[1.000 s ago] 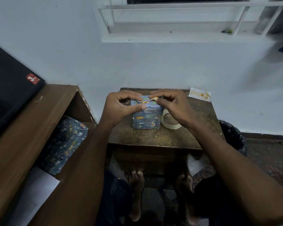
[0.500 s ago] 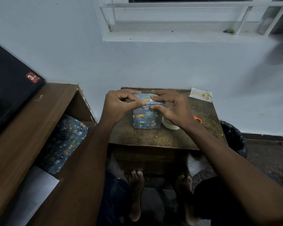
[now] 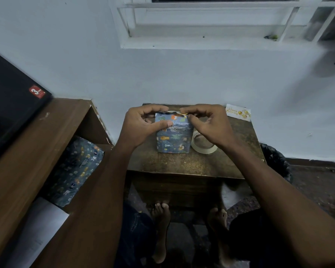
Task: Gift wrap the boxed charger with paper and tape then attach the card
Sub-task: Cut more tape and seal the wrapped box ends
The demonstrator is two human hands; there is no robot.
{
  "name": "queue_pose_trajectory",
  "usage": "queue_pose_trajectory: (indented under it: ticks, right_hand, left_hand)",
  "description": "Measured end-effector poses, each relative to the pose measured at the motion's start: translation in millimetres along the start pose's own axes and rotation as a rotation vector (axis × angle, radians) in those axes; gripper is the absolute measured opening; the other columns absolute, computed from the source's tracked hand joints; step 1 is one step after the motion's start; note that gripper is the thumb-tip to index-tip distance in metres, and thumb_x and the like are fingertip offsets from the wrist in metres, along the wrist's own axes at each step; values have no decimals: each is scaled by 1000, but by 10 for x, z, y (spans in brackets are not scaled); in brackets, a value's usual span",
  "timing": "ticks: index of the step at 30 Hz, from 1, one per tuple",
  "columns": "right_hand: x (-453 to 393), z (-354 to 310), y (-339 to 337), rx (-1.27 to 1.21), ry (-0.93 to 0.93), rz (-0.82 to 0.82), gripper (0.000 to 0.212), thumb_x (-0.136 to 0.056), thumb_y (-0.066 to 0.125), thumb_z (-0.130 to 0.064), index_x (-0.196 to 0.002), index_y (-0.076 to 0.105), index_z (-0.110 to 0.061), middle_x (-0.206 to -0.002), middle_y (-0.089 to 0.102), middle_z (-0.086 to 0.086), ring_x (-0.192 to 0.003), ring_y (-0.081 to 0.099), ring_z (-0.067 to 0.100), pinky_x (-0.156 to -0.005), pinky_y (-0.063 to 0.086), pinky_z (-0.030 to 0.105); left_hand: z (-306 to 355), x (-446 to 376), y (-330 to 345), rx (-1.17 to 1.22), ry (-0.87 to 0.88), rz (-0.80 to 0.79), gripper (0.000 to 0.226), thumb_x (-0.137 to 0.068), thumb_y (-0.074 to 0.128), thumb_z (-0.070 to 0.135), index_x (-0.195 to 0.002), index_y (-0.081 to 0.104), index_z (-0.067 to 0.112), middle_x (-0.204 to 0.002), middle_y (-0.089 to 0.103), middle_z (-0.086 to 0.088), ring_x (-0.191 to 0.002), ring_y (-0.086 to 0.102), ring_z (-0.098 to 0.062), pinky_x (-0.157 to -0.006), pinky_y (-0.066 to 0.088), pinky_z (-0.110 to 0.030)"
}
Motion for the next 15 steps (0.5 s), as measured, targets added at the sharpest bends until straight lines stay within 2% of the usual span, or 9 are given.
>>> queue_pose_trajectory:
  ticks: [5, 8, 15]
  right_hand:
    - [-37, -46, -21, 115, -52, 25, 13, -92, 78, -15, -104, 84, -15, -100, 81, -6, -93, 74, 3, -78, 62, 32]
    - [-39, -132, 16, 217, -130, 58, 12, -90, 79, -13, -101, 84, -14, -99, 81, -2, -90, 74, 6, -76, 61, 33]
    - [-53, -131, -11, 189, -136, 50, 12, -90, 80, -12, -101, 84, -14, -96, 81, -3, -82, 75, 7, -70, 61, 34]
  left_hand:
    - [79, 20, 34, -19, 18, -8, 42, -79, 94, 19, -118, 81, 11, -107, 81, -5, -58, 57, 5, -60, 47, -12]
    - [80, 17, 35, -27, 14, -6, 41, -79, 94, 17, -117, 80, 9, -110, 81, -5, -62, 61, 7, -63, 49, -10]
    - [135, 36, 52, -17, 19, -20, 41, -81, 93, 15, -119, 80, 7, -114, 80, -8, -61, 61, 9, -62, 47, -7]
Point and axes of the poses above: each hand's wrist, its own x-axis away from the middle knuckle, its own y-axis out of the palm, z = x × y, the point moved 8 cm from there along -x, towards the middle knuckle
